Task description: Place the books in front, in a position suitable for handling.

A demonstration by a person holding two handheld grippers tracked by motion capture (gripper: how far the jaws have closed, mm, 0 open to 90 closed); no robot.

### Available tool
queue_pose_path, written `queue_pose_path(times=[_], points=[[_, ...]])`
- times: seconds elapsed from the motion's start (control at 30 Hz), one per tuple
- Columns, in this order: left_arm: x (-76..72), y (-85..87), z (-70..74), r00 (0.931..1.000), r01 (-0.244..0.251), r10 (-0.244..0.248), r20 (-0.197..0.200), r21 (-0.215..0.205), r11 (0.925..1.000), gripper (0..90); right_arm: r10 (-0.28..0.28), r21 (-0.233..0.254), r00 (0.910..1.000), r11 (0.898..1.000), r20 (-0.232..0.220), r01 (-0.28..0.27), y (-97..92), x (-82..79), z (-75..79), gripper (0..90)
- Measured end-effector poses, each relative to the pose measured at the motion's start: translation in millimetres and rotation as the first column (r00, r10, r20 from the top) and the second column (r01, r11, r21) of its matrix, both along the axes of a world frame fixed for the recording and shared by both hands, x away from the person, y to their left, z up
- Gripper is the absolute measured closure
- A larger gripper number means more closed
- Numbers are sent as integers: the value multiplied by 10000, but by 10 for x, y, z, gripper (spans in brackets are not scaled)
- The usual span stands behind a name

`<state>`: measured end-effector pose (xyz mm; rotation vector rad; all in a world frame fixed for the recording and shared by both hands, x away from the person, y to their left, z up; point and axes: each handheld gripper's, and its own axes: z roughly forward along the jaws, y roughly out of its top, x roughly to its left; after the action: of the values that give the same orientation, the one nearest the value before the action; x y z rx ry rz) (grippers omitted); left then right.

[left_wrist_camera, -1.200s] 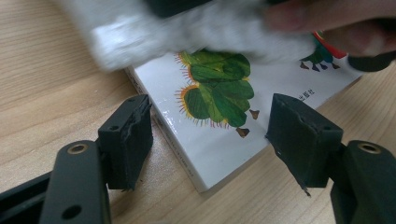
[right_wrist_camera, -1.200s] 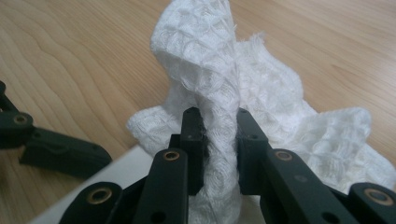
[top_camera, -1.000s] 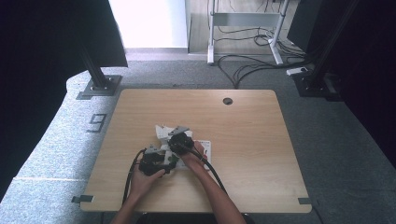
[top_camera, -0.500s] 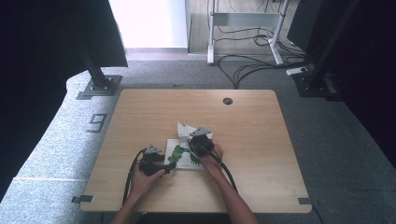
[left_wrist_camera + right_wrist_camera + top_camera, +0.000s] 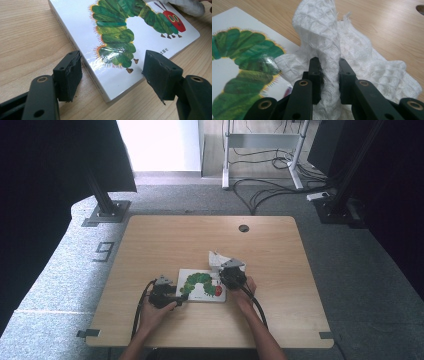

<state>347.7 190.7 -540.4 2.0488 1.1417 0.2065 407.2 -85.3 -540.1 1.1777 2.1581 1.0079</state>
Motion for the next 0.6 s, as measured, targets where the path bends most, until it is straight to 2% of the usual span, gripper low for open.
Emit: queue_pose_path(times=[0.17, 0.23, 0.27, 0.33, 0.37, 0.43, 0.6], points=[[1, 1, 2, 10000, 30, -30, -16, 28, 10000, 314, -159, 69, 9999, 9999, 18, 159, -96, -28, -12, 756], [3, 2, 4, 10000, 37, -37, -35, 26, 10000, 314, -248, 251, 9997, 9994, -8, 248, -148, -36, -25, 757], [1, -1, 6, 10000, 40, -40, -10, 52, 10000, 319, -417, -109, 9991, 9991, -52, 416, -187, -28, -45, 757], [-6, -15, 13, 10000, 9, -9, 51, 118, 9999, 320, -424, -129, 9991, 9990, -80, 423, -205, -25, -58, 757], [-8, -21, 18, 9999, 26, -28, 99, 192, 9998, 322, -436, 182, 9989, 9989, -142, 439, -244, -26, -65, 757], [-6, -22, 26, 10000, 55, -56, 59, 255, 9997, 324, -529, 484, 9985, 9974, -146, 536, -279, -33, -38, 757], [4, -19, 25, 10000, 42, -42, -20, 185, 9998, 322, -416, 938, 9980, 9949, 477, 370, -262, -89, 139, 759]])
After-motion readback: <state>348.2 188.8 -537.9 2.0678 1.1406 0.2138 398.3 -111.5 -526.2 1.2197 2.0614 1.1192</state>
